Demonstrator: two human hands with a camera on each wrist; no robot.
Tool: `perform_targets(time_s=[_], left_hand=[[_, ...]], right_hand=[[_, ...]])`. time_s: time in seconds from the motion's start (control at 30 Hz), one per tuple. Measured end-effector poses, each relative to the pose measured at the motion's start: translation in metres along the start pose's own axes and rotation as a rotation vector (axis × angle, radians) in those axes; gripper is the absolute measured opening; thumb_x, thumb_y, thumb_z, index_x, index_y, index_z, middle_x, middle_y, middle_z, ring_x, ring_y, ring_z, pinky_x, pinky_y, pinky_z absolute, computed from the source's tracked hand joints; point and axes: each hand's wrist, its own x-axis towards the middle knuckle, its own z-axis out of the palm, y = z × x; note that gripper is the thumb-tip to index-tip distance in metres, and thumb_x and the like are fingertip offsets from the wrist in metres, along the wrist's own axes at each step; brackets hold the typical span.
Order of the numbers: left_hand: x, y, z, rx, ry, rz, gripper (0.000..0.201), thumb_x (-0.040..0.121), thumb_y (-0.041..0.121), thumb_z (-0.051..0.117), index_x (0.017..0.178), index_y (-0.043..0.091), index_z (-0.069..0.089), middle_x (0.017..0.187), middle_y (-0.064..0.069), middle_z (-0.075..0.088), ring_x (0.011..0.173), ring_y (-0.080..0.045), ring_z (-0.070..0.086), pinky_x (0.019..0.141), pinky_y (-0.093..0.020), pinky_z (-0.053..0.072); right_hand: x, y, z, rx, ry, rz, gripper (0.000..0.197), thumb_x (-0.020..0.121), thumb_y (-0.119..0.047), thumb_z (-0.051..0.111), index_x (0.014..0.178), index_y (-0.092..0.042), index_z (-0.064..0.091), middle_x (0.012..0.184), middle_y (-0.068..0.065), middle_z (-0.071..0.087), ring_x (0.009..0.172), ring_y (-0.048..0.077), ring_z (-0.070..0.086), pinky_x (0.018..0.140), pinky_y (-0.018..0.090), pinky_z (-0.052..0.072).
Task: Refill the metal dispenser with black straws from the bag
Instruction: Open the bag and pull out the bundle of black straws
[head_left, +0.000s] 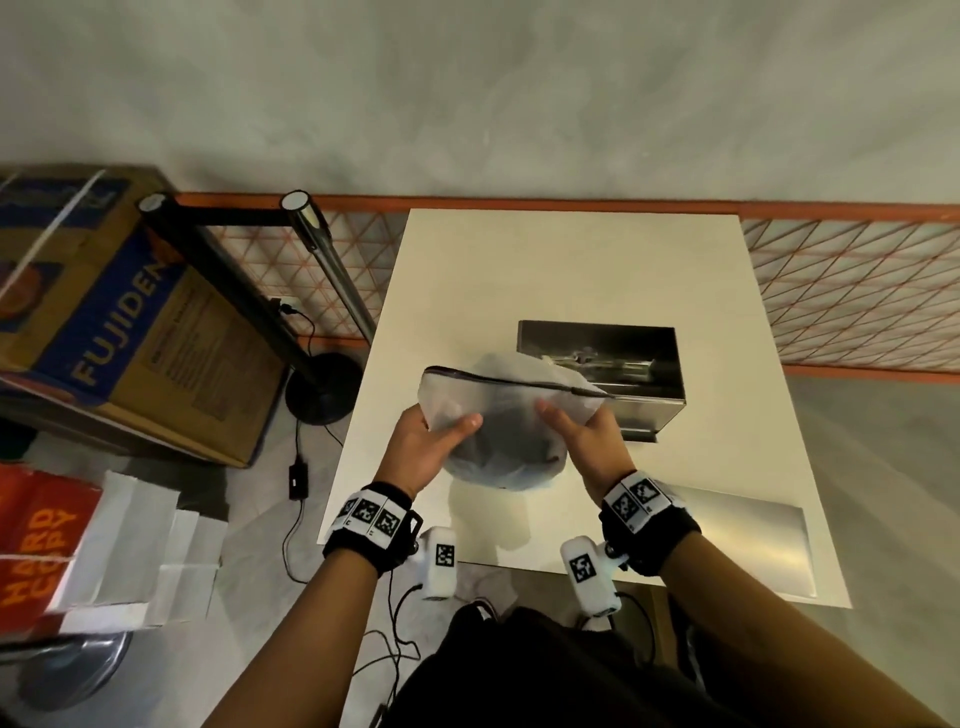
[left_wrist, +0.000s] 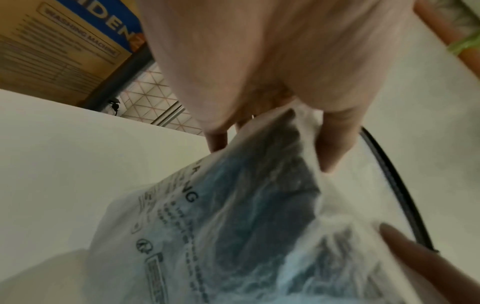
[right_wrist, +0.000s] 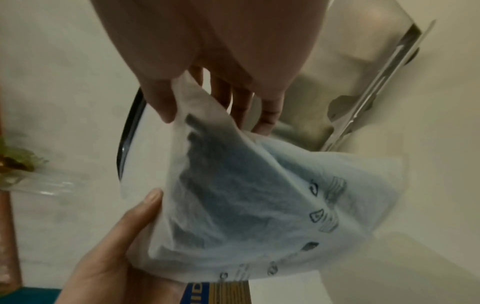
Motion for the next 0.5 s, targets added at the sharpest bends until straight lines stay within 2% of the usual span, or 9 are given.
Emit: perform_targets(time_s=[0.1,0.17,0.27,0.33,0.43,0.5], left_hand=[[0.003,-0.007,0.004,0.096,0.029,-0.012,0.015,0.085,0.018,0.084,0.098,0.014,0.077,0.095,-0.004,0.080,0.094,-0.022,0.075,0.094,-0.051,0.058],[0.006,-0.009,0.005,0.138,0.045,-0.007,0.024,0.085,0.015,0.083,0.107,0.013,0.073,0.101,-0.001,0.078,0.098,-0.017,0.074,0.097,-0.048,0.057],[0.011,-0.004,0.004,0.135,0.098,0.014,0.047,0.085,0.016,0.084,0.123,0.016,0.057,0.106,0.002,0.075,0.101,-0.013,0.072,0.100,-0.045,0.056],[0.012,0.004,0.004,0.117,0.131,-0.003,0.058,0.086,0.016,0.083,0.130,0.019,0.045,0.100,0.001,0.074,0.098,-0.016,0.073,0.095,-0.041,0.058],[0.009,0.013,0.008,0.185,0.166,-0.003,0.081,0.087,0.021,0.082,0.150,0.020,0.031,0.094,-0.002,0.073,0.093,-0.018,0.072,0.085,-0.028,0.055],[0.010,0.014,0.009,0.220,0.175,0.006,0.093,0.085,0.025,0.083,0.156,0.024,0.023,0.105,-0.007,0.072,0.099,-0.021,0.069,0.092,-0.030,0.052]], right_hand=[[0.003,0.000,-0.015,-0.014,0.066,0.024,0.010,0.092,-0.012,0.066,0.101,-0.011,0.071,0.093,0.009,0.075,0.087,0.028,0.070,0.076,0.042,0.058],[0.005,-0.006,-0.023,-0.035,0.074,0.001,0.010,0.094,-0.007,0.061,0.102,-0.006,0.066,0.086,0.011,0.071,0.076,0.023,0.067,0.065,0.037,0.057],[0.001,-0.023,-0.030,-0.069,0.056,-0.081,0.006,0.095,-0.002,0.056,0.094,0.001,0.062,0.076,0.006,0.065,0.064,0.014,0.060,0.054,0.026,0.051],[0.000,-0.030,-0.035,-0.079,0.059,-0.113,0.010,0.097,-0.006,0.055,0.094,0.000,0.062,0.076,0.007,0.065,0.062,0.013,0.058,0.054,0.026,0.050],[0.002,-0.028,-0.044,-0.151,0.074,-0.123,0.013,0.099,-0.014,0.055,0.102,-0.013,0.067,0.086,0.007,0.069,0.069,0.018,0.060,0.059,0.033,0.051],[0.003,-0.026,-0.050,-0.205,0.070,-0.158,0.017,0.097,-0.016,0.057,0.108,-0.028,0.065,0.095,0.003,0.071,0.072,0.018,0.062,0.059,0.032,0.052]])
